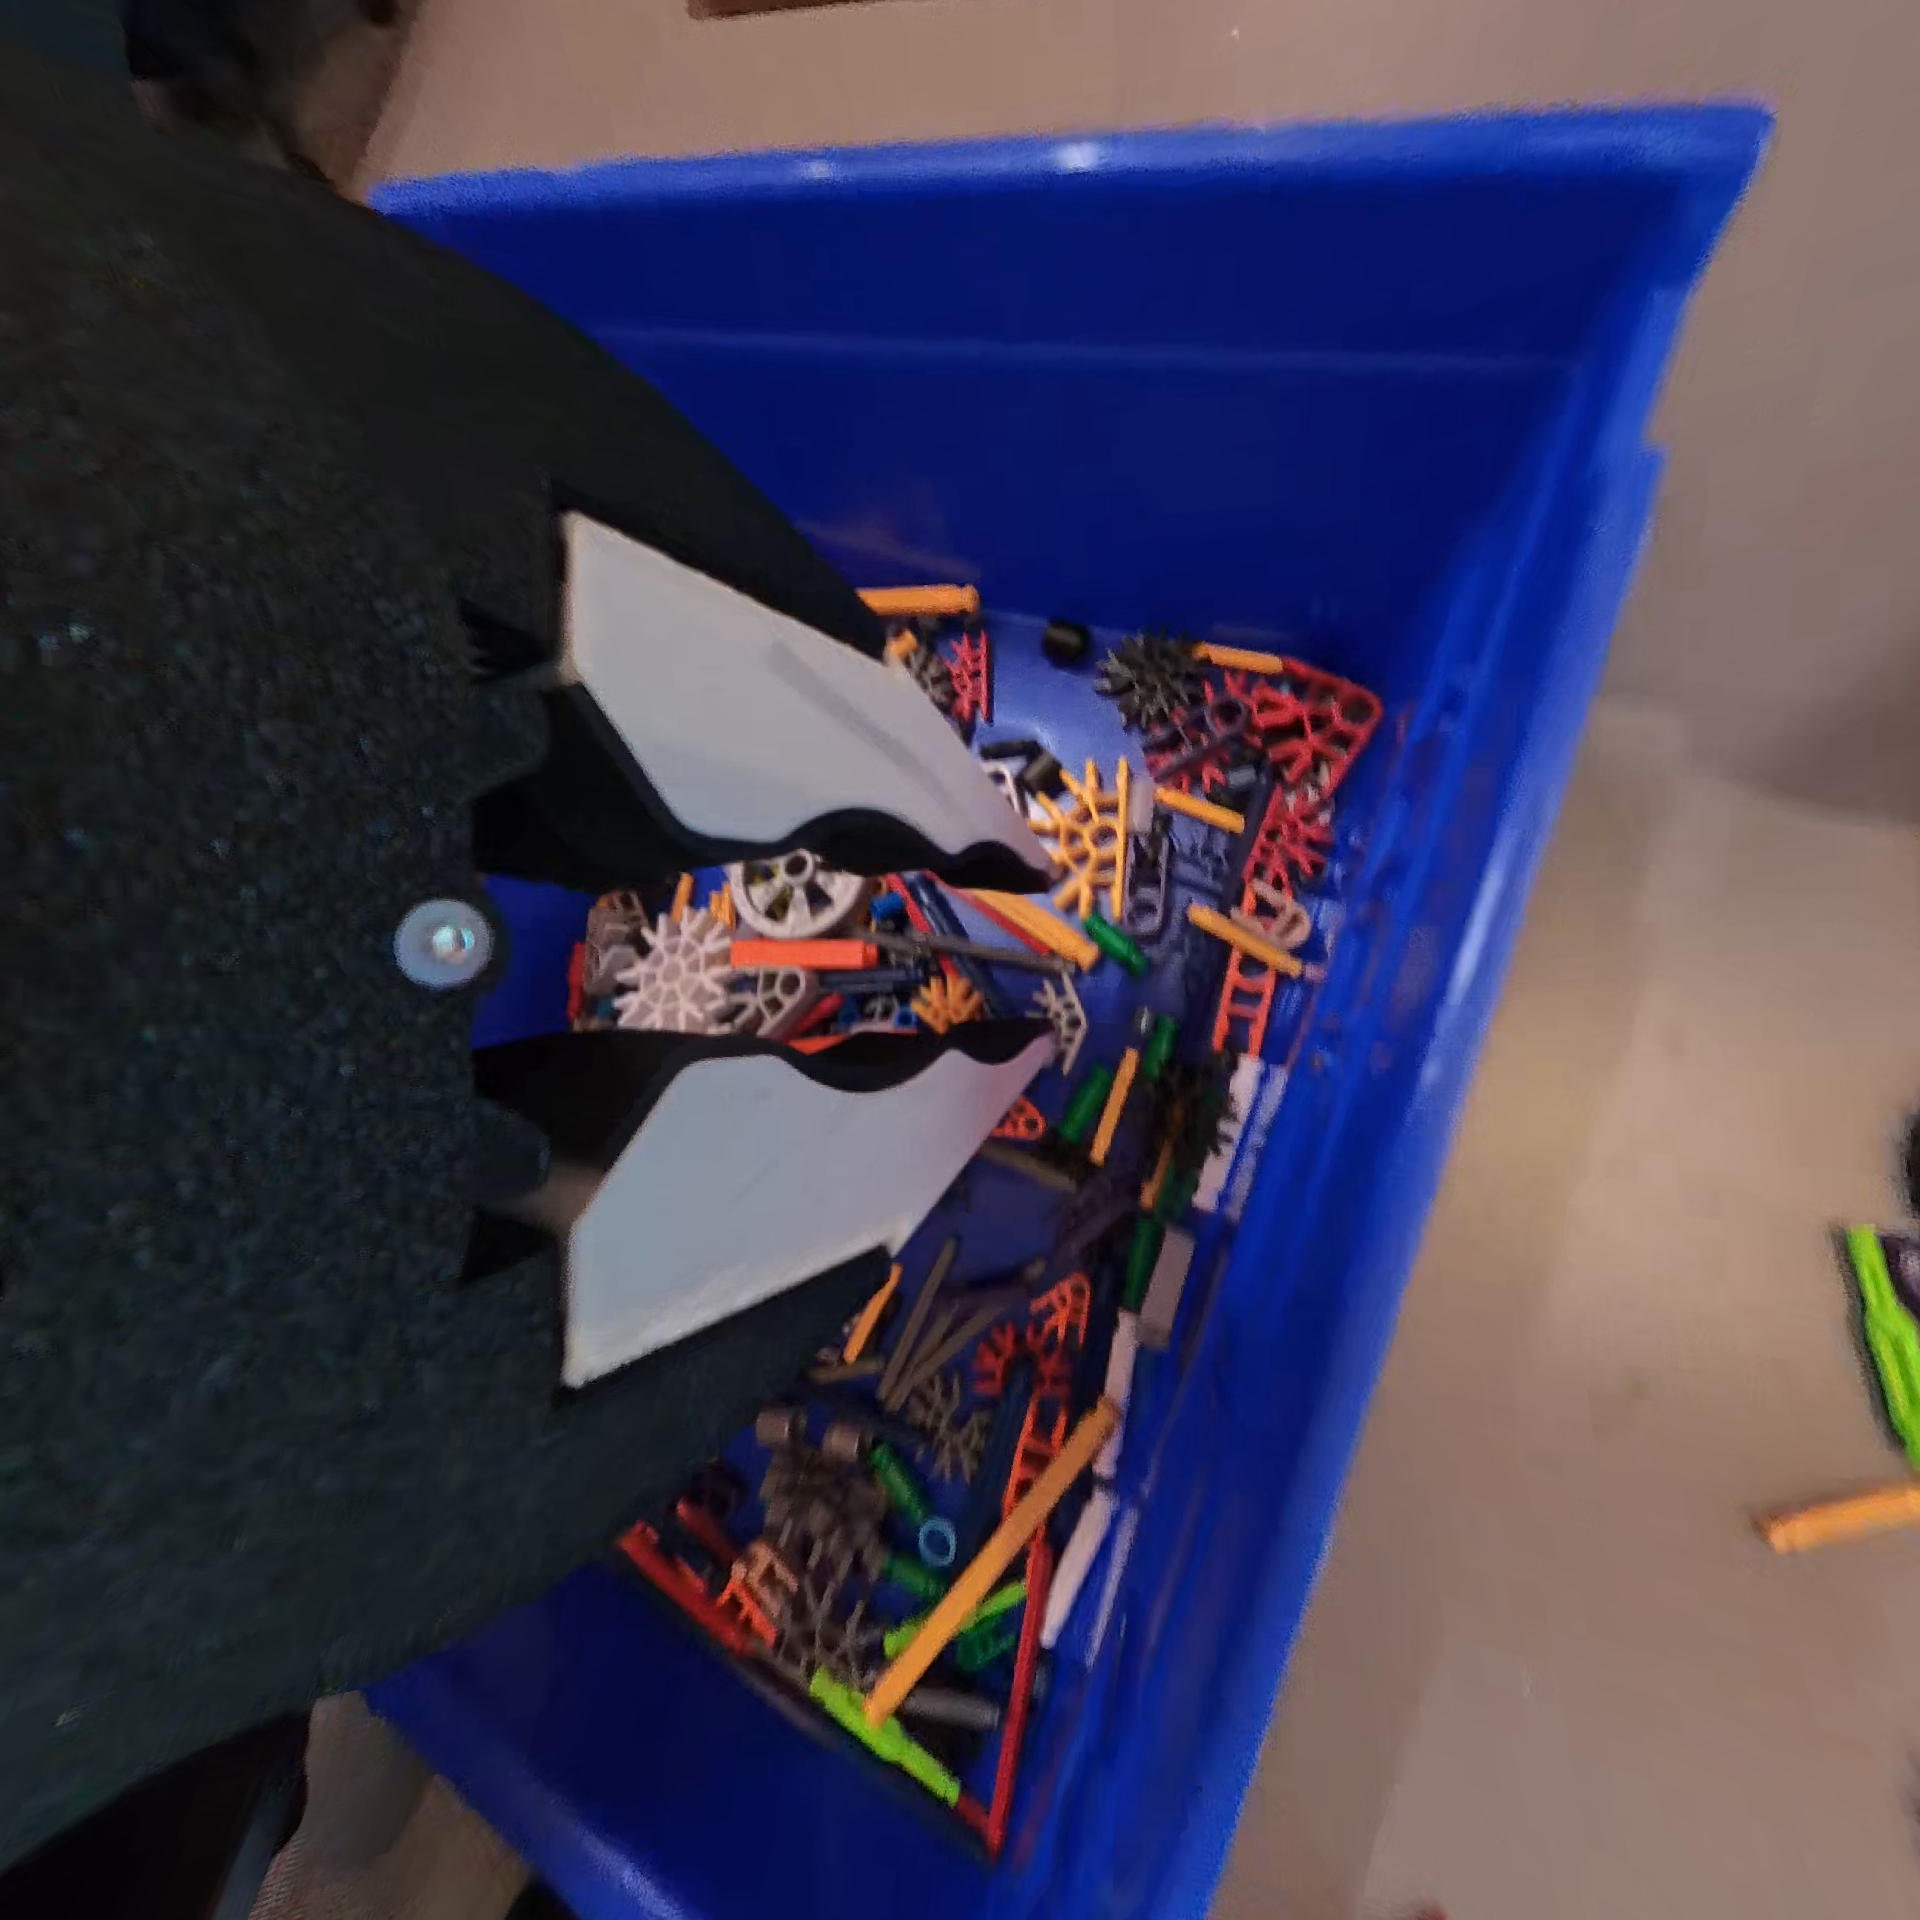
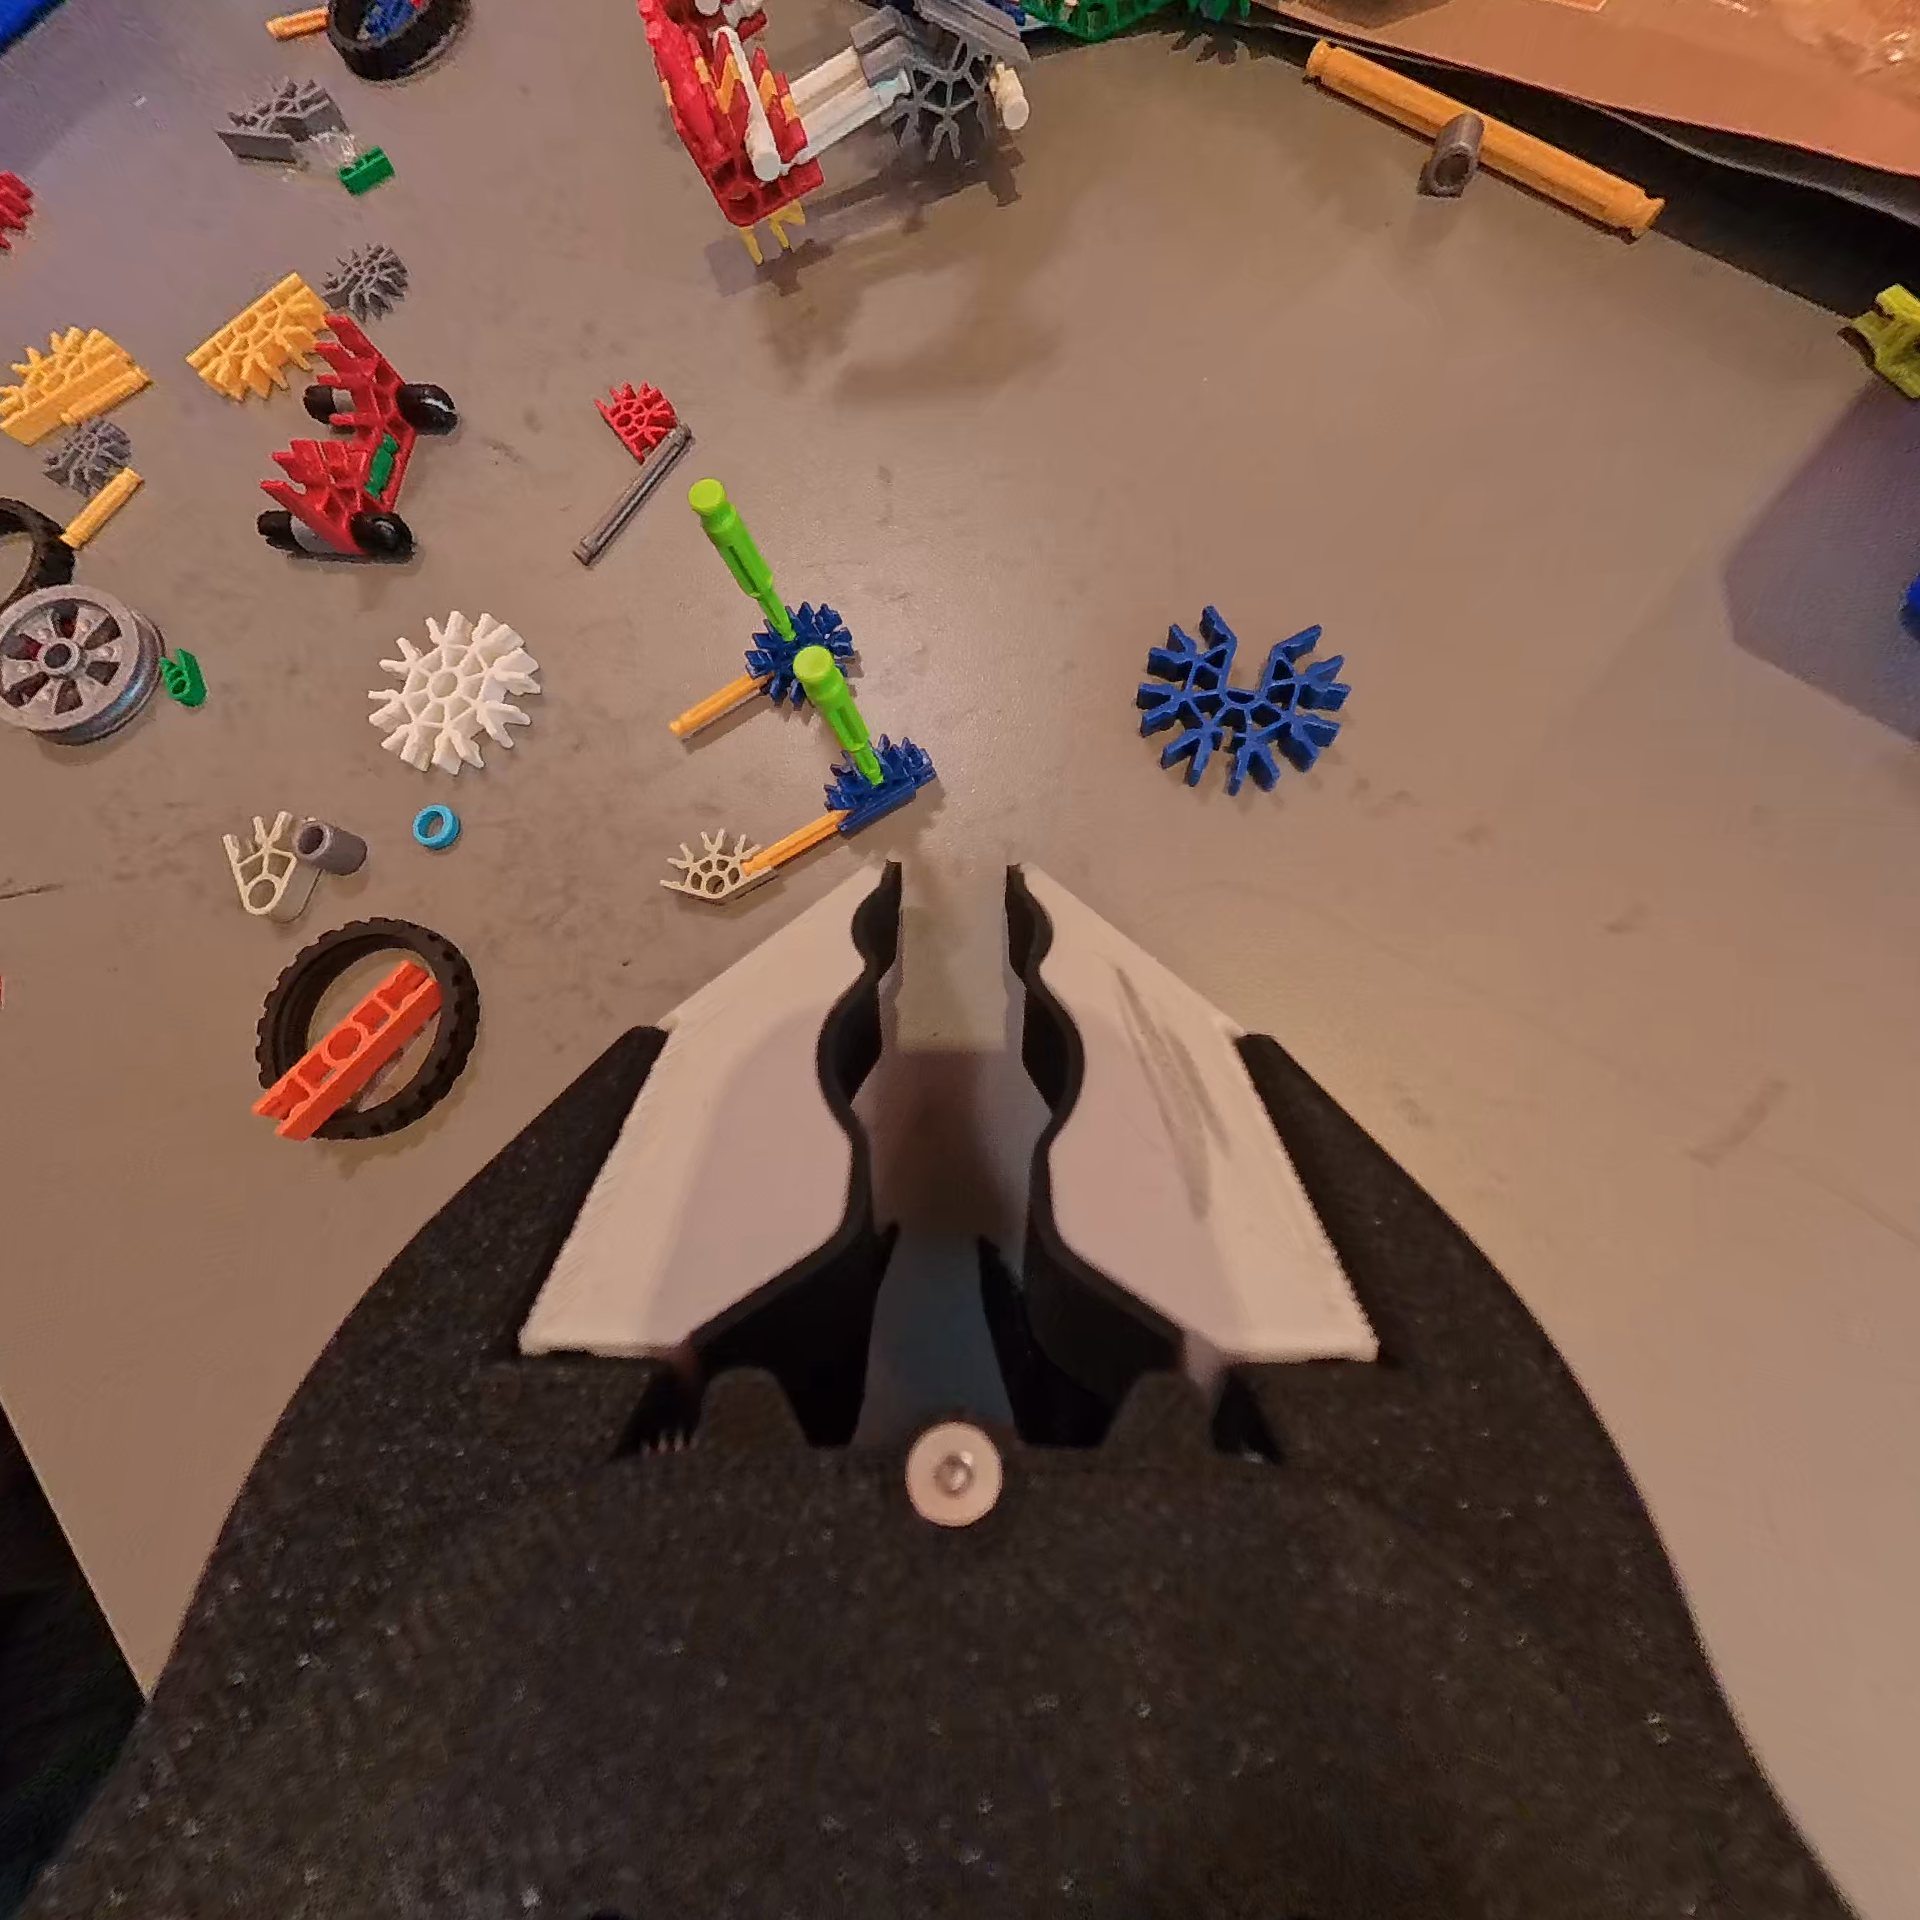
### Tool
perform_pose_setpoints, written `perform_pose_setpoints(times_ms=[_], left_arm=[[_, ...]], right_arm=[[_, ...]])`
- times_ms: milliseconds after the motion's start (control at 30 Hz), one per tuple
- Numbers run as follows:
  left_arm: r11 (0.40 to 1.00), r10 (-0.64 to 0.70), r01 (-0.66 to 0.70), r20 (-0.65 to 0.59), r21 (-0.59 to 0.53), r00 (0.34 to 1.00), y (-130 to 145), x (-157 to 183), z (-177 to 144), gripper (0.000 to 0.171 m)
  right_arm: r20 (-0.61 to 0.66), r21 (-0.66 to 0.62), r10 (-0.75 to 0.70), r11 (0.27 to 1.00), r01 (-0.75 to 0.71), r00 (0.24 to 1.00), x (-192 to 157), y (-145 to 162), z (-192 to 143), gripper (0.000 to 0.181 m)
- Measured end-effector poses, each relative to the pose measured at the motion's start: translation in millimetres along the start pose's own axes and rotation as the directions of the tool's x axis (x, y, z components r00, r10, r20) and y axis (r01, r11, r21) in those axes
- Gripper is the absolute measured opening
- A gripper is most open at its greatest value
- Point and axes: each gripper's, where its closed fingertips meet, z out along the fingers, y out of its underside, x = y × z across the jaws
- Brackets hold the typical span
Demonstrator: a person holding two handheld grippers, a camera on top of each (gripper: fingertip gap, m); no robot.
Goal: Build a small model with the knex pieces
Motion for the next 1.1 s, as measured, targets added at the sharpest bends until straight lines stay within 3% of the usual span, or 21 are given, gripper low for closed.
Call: perform_pose_setpoints(times_ms=[100, 300, 567, 833, 1100], left_arm=[[0.997, 0.045, -0.048, -0.041, -0.057, 0.998, 8.1, 17.8, 11.4, 0.022], [0.994, 0.013, -0.016, -0.033, -0.11, 0.999, 18.4, 16.5, 27.8, 0.024], [0.995, -0.06, 0.058, -0.027, -0.079, 0.998, 14.8, 10.1, 33.3, 0.025], [0.995, 0.043, -0.039, 0.04, -0.092, 0.998, 12.4, 7.7, 34.2, 0.022], [0.997, 0.037, -0.035, 0.027, -0.07, 0.999, 8.9, 7.4, 35.6, 0.019]], right_arm=[[-0.007, 0.0, -0.003, 1.0, 0.003, 1.0, 0.4, 0.0, 0.2, 0.019], [-0.018, -0.001, -0.012, 1.0, 0.012, 1.0, 0.6, 0.2, 0.4, 0.019], [-0.016, 0.0, -0.012, 1.0, 0.012, 1.0, 0.4, 0.1, 0.2, 0.019], [-0.016, 0.001, -0.013, 1.0, 0.013, 1.0, 0.3, 0.1, 0.2, 0.019], [-0.017, 0.0, -0.014, 1.0, 0.014, 1.0, 0.4, 0.3, 0.3, 0.019]])
